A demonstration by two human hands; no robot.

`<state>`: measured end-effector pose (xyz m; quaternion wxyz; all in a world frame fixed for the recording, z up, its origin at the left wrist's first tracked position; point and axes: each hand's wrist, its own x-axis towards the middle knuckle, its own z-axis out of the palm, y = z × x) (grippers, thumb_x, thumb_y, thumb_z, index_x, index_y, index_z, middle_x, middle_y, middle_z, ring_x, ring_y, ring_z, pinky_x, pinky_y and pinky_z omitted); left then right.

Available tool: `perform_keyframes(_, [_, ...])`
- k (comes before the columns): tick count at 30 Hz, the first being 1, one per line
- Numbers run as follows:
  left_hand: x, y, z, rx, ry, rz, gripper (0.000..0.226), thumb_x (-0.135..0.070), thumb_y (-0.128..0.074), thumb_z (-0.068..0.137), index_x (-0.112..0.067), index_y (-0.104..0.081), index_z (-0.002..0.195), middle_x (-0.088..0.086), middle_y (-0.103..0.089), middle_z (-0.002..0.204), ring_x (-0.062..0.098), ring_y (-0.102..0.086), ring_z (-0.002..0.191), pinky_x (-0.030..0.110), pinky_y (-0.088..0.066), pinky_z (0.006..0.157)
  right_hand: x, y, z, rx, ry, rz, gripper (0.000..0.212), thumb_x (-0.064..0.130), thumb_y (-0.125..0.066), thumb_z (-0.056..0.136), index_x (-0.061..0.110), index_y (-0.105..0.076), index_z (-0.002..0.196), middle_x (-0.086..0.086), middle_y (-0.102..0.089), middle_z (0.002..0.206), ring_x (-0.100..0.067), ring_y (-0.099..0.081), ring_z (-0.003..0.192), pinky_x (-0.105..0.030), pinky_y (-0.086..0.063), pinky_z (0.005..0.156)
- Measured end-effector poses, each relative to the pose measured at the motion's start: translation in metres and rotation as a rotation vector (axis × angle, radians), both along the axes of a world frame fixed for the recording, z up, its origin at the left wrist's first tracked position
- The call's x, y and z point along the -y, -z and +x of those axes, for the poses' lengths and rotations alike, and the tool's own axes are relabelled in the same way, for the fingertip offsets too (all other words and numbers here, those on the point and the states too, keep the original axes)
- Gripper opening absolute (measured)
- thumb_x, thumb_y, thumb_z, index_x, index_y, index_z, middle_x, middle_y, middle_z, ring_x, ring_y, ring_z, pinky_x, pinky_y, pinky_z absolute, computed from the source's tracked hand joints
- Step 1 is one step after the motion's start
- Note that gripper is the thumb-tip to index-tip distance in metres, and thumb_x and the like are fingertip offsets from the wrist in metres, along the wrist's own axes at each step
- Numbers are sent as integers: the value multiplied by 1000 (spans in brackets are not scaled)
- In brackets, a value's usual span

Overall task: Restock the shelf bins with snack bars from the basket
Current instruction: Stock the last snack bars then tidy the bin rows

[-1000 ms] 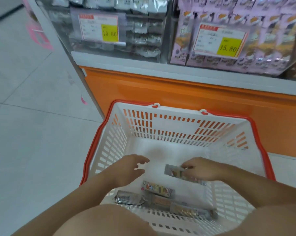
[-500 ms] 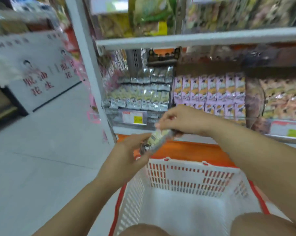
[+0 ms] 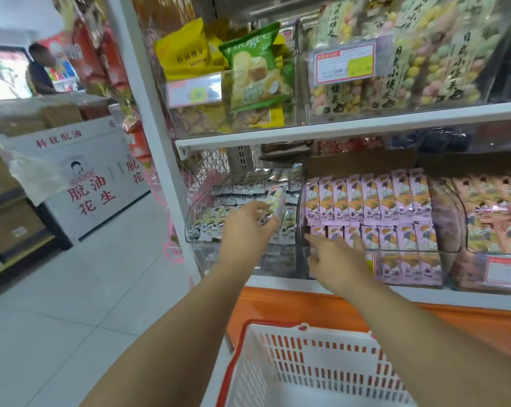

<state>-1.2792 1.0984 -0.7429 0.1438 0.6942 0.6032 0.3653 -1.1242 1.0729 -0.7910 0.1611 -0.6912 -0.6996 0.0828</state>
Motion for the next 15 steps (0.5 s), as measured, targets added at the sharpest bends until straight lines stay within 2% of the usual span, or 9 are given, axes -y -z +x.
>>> perform_keyframes(3, [-23, 3, 22, -127, 17, -39, 38, -32, -56, 93, -19, -57, 129, 9, -65, 117, 21, -62, 85, 33, -52, 74, -2, 3, -2, 4, -6, 25, 45, 29, -43, 97, 32, -40, 142, 5, -57, 132, -21, -40, 131, -49, 3, 116])
perform_keyframes(7, [-38, 15, 34, -257, 46, -45, 34, -31, -46, 99, -20, -56, 130, 10, -59, 121, 26, -60, 96, 36, -50, 83, -5, 2, 1, -4, -14, 66, 41, 26, -45, 95, 34, -48, 135, 3, -61, 126, -20, -44, 126, -46, 2, 116])
perform_keyframes(9, [-39, 17, 33, -257, 41, -42, 33, -31, -46, 98, -23, -55, 129, 8, -61, 117, 25, -60, 97, 40, -51, 85, -4, 2, 1, -15, -25, 74, 40, 25, -45, 95, 33, -50, 133, 3, -64, 121, -20, -47, 122, -44, 1, 115])
perform_keyframes(11, [-37, 17, 32, -254, 57, -54, 33, -29, -45, 98, -23, -54, 130, 7, -64, 114, 24, -61, 89, 39, -52, 80, -4, 2, 1, -24, -26, 70, 39, 25, -45, 95, 32, -51, 133, 3, -65, 118, -20, -47, 121, -44, 1, 115])
perform_keyframes(15, [-31, 13, 28, -220, 73, -71, 32, -26, -44, 99, -23, -53, 130, 5, -63, 119, 22, -63, 90, 37, -52, 83, -1, 2, 0, -32, -24, 72, 39, 26, -47, 94, 31, -51, 132, 4, -65, 117, -20, -48, 121, -46, 2, 116])
